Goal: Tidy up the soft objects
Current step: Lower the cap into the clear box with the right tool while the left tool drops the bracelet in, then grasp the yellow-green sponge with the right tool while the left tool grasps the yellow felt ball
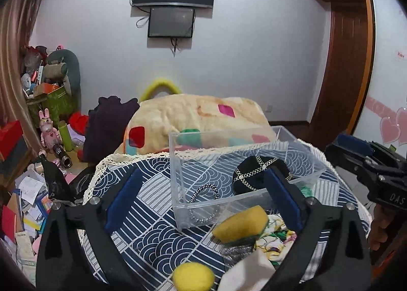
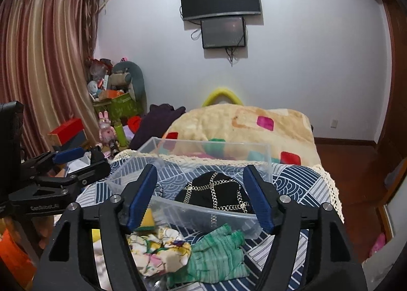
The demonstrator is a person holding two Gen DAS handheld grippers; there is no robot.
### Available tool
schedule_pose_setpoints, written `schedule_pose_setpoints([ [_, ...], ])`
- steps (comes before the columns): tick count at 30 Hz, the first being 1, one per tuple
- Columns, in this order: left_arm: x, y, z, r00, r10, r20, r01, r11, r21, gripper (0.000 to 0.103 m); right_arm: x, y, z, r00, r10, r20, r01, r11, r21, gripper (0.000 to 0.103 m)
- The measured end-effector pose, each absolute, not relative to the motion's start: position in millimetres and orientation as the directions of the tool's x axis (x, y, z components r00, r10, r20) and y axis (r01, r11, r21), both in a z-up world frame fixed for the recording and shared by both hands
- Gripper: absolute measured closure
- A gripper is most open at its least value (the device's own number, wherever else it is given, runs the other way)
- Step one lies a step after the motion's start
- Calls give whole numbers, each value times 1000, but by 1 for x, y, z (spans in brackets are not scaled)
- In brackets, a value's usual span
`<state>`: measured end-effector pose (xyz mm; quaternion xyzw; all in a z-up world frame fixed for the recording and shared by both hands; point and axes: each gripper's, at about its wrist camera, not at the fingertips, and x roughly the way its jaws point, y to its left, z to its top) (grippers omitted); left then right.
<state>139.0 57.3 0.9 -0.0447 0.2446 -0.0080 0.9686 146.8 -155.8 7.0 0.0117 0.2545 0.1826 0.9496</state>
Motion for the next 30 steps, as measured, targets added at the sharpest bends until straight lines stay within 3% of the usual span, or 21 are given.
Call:
schedule_pose_setpoints([
  [5,121,59,6,893,-14,-450,-19,998,-68,1,137,-151,7,804,374,-462,-358,925,125,25],
  [12,106,67,-5,878,18,-478,-51,997,-56,0,130,-143,-3,786,390,-480,-383,916,116,25],
  [30,104,79,-85,764,26,-645,-75,996,-49,0,135,-114,-48,674,446,-589,-447,881,156,28],
])
